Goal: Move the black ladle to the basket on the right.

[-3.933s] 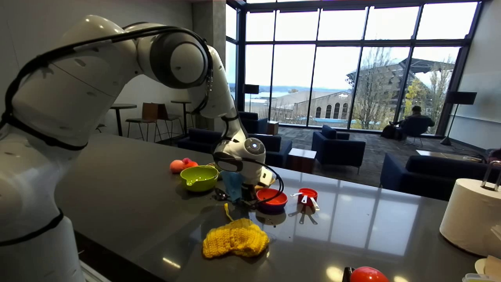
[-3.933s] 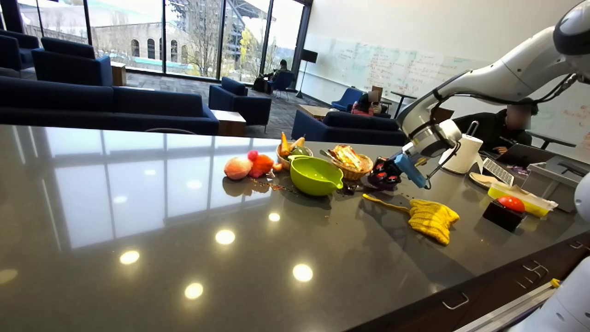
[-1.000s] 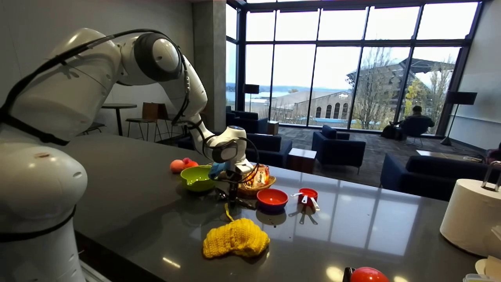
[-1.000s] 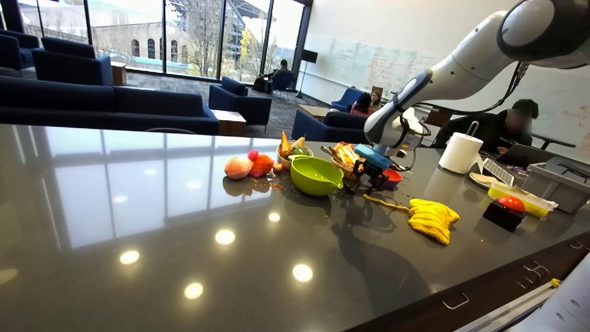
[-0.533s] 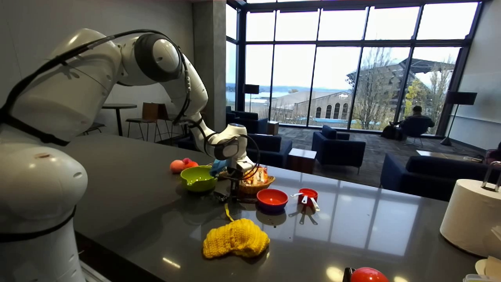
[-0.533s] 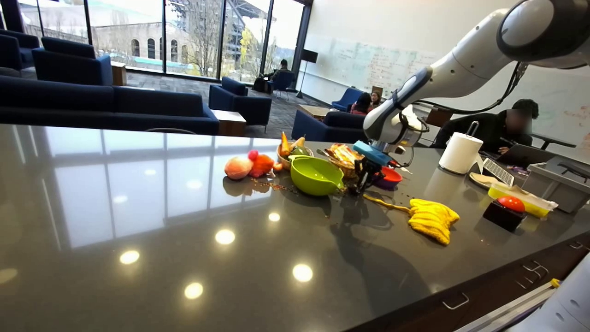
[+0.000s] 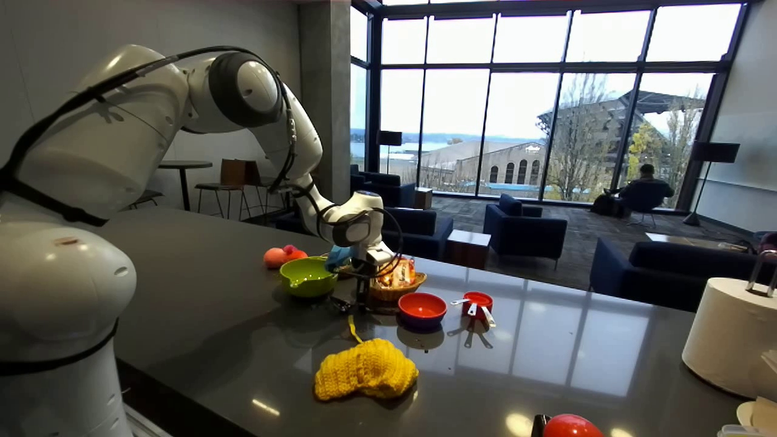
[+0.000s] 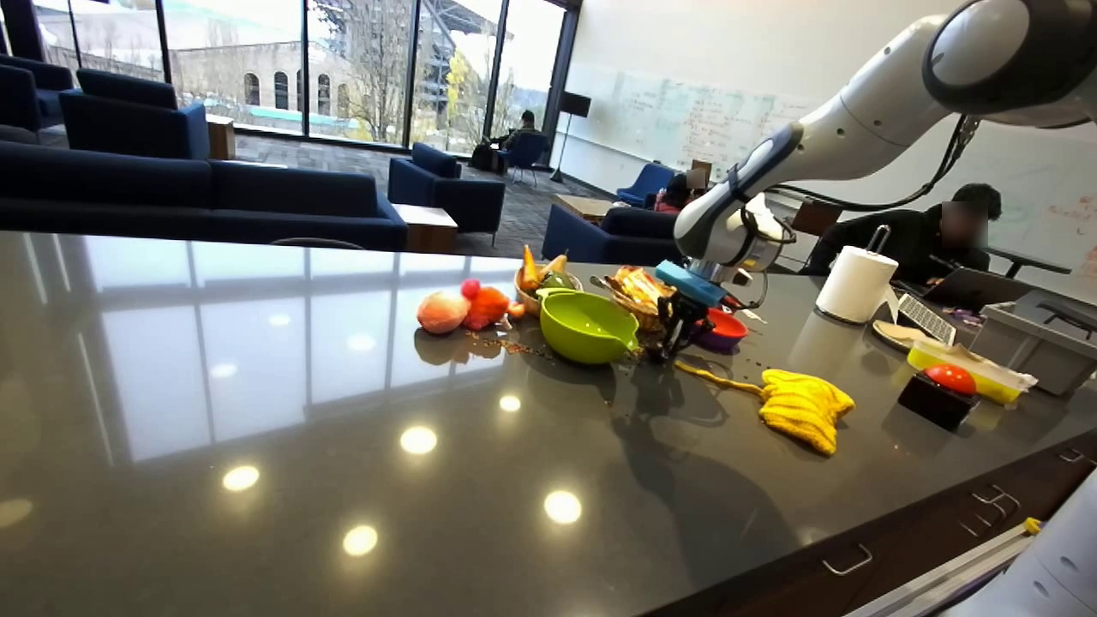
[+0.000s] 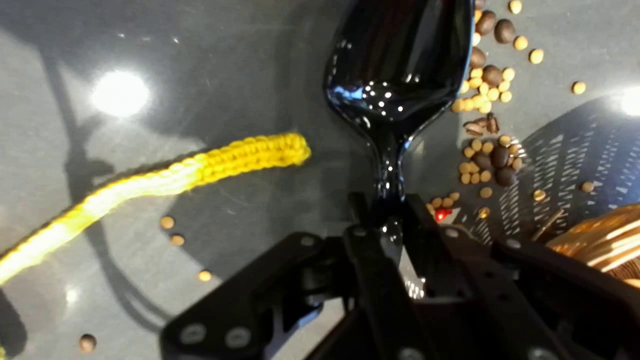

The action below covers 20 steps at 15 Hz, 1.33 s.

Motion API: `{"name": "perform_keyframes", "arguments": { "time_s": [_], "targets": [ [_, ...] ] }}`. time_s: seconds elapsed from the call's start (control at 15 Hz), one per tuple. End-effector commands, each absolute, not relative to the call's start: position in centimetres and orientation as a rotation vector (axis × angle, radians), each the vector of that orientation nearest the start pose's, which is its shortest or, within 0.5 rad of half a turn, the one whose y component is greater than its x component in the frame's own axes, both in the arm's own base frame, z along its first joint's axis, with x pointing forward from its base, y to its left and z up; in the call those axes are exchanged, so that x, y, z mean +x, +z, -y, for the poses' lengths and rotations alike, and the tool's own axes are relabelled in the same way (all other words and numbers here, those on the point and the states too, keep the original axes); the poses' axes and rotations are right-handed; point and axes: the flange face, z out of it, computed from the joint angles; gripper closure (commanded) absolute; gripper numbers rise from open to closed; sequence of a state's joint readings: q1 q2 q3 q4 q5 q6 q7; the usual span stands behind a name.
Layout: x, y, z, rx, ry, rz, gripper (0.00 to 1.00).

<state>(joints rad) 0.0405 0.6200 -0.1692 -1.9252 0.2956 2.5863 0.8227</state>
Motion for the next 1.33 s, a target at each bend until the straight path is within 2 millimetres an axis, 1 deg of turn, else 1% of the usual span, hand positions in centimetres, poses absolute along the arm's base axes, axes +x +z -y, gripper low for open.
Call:
{"name": "perform_keyframes", "arguments": {
  "time_s": [0.0,0.27,0.47,0.6,0.8,1.07,1.27],
  "targets": [
    [62.5,19.9,6.8,-2.583,-0.074,-1.663,0.95],
    [63.0,22.6,5.4,-2.645,-0.112,-1.626,0.95],
    [63.3,24.6,4.9,-2.694,-0.146,-1.598,0.95],
    [64.1,25.6,5.1,-2.740,-0.189,-1.576,0.95],
    [65.2,26.9,6.3,-2.797,-0.206,-1.584,0.95],
    [65.6,27.3,7.5,-2.806,-0.156,-1.603,0.95],
    [66.5,27.4,7.6,-2.850,-0.204,-1.543,0.95]
  ]
}}
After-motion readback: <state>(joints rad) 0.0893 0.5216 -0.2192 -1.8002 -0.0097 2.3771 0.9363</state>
